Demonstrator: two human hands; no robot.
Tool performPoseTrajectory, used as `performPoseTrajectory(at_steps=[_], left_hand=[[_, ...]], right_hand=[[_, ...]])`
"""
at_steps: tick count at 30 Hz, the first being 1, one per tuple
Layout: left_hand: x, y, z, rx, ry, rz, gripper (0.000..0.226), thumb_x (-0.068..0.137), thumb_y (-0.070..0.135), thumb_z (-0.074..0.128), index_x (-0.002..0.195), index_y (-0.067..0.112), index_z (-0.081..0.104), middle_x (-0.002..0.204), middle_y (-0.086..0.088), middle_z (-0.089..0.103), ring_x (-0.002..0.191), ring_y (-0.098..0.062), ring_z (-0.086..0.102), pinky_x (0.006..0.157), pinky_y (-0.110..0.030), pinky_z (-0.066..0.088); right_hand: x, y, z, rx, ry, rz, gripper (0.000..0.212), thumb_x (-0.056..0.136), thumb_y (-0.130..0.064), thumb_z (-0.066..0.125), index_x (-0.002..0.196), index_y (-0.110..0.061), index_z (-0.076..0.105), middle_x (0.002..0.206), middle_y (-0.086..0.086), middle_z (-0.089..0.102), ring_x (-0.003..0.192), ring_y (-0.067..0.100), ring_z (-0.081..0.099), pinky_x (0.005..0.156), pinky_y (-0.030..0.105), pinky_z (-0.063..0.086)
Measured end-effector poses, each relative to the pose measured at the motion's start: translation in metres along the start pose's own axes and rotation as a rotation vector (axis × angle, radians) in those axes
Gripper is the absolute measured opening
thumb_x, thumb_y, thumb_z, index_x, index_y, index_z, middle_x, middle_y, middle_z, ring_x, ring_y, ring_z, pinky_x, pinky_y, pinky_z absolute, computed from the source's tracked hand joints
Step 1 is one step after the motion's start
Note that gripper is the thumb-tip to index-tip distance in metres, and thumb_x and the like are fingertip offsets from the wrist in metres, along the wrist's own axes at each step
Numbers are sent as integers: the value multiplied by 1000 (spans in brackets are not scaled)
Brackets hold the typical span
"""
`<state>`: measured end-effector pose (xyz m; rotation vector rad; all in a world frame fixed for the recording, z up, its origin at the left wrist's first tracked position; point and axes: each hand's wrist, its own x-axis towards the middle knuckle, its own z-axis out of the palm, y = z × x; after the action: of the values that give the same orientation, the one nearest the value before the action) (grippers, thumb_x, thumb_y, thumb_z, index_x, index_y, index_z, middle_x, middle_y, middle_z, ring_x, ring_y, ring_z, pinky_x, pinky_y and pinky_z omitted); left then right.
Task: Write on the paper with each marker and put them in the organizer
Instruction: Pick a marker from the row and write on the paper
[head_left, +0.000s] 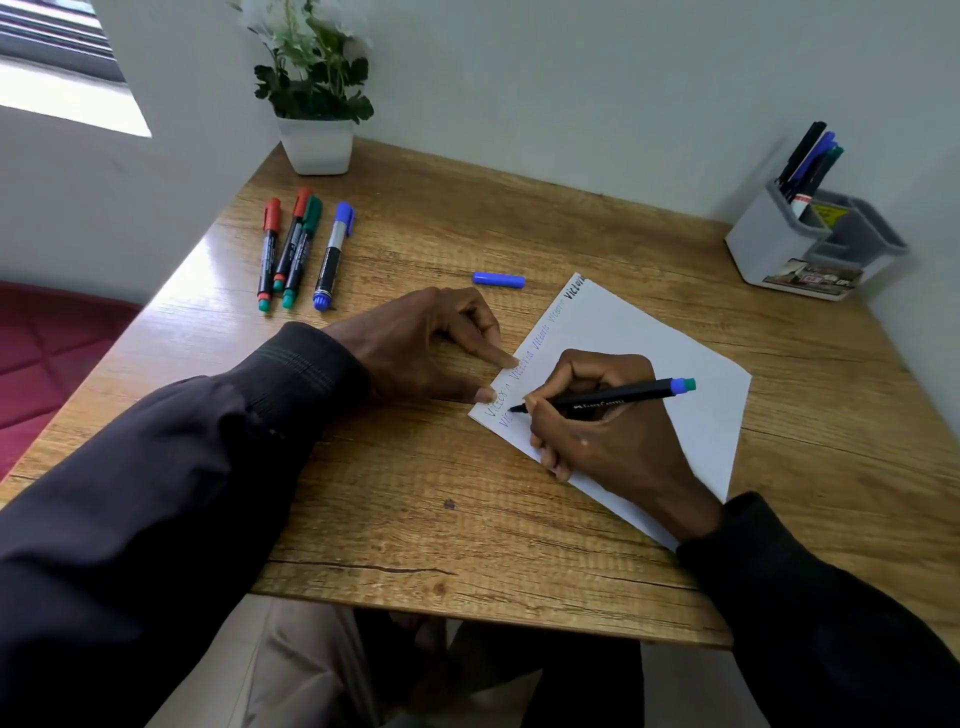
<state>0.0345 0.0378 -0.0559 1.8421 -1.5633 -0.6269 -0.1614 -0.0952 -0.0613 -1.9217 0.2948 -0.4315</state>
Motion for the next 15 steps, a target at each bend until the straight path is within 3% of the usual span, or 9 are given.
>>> performPoseTrajectory(at_steps=[10, 15], left_hand=[[1, 2, 0, -10, 8, 0, 35, 76, 29, 81, 107, 40, 70, 115, 16, 57, 106, 7, 50, 81, 0, 41], [1, 2, 0, 14, -3, 6, 35, 77, 30, 80, 110, 36, 71, 116, 16, 56, 107, 7, 50, 85, 0, 41]], right_hand=[[0, 0, -1, -10, -2, -14, 26, 92, 6, 71, 73, -12, 69, 59, 8, 70, 42, 24, 67, 40, 28, 50], [-1, 2, 0, -17, 19, -30, 19, 93, 5, 72, 78, -8, 71, 60, 7, 69, 44, 23, 67, 41, 28, 51]])
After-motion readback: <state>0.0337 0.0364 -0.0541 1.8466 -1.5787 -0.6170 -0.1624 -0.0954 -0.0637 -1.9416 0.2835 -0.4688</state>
